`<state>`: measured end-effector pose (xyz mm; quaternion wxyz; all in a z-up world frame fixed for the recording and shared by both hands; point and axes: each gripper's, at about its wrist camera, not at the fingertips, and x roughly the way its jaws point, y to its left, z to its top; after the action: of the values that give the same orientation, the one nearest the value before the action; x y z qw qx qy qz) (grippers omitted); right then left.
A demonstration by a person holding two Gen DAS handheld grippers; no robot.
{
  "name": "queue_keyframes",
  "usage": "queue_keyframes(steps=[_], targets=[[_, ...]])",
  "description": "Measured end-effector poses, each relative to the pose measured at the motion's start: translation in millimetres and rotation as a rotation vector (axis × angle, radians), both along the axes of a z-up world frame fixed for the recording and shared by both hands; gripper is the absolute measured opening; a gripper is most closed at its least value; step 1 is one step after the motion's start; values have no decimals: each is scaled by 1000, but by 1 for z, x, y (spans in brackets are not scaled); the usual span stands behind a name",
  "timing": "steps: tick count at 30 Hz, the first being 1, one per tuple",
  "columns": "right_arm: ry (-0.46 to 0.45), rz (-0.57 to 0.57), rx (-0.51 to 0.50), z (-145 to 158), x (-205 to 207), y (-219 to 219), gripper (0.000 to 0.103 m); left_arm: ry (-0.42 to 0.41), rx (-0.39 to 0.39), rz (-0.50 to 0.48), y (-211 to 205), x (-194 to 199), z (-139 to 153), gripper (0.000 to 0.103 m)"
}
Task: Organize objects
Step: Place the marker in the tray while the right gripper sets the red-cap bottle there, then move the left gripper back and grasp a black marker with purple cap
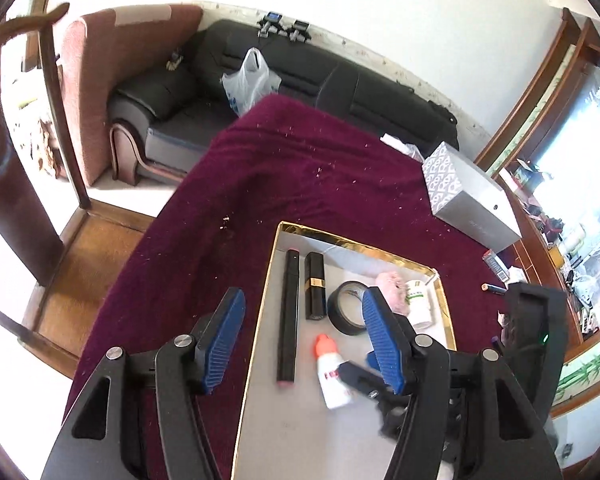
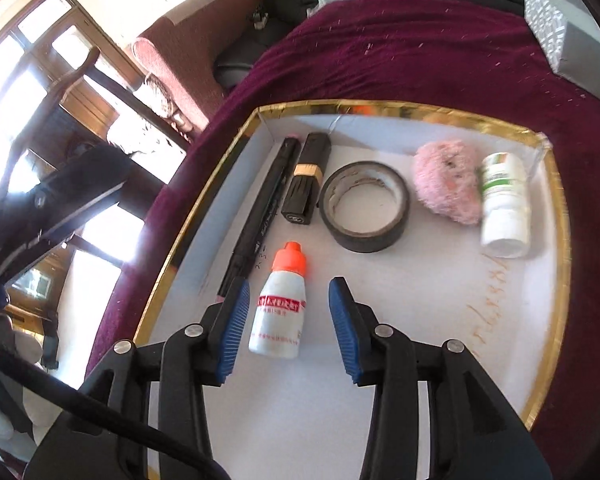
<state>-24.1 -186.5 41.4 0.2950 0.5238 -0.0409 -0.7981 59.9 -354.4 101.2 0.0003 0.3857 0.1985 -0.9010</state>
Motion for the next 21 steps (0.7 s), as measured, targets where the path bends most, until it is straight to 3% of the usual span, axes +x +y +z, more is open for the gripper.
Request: queue_keyframes(steps=[6,11,12,15,16,18,21], targets=[[155,-61,-9,35,28,53,56,99,-47,-58,42,35,25,57],[345,-203,80,62,63,131,58,148,-28,-221,113,51,38,60],[381,-236,97,67,71,147,61,151,-25,-252,125,51,38,60],[487,-373,154,79,92,202,88,140,-12,-355,176,48,35,60],[509,-419,163,80,96,221,88,127,-11,-389,195,44,30,60],[485,-504,172,76,95,262,88,103,-17,-425,221,41,23,60],[361,-603,149,61,89,323,88,54,-38,-467,257,35,5,60]])
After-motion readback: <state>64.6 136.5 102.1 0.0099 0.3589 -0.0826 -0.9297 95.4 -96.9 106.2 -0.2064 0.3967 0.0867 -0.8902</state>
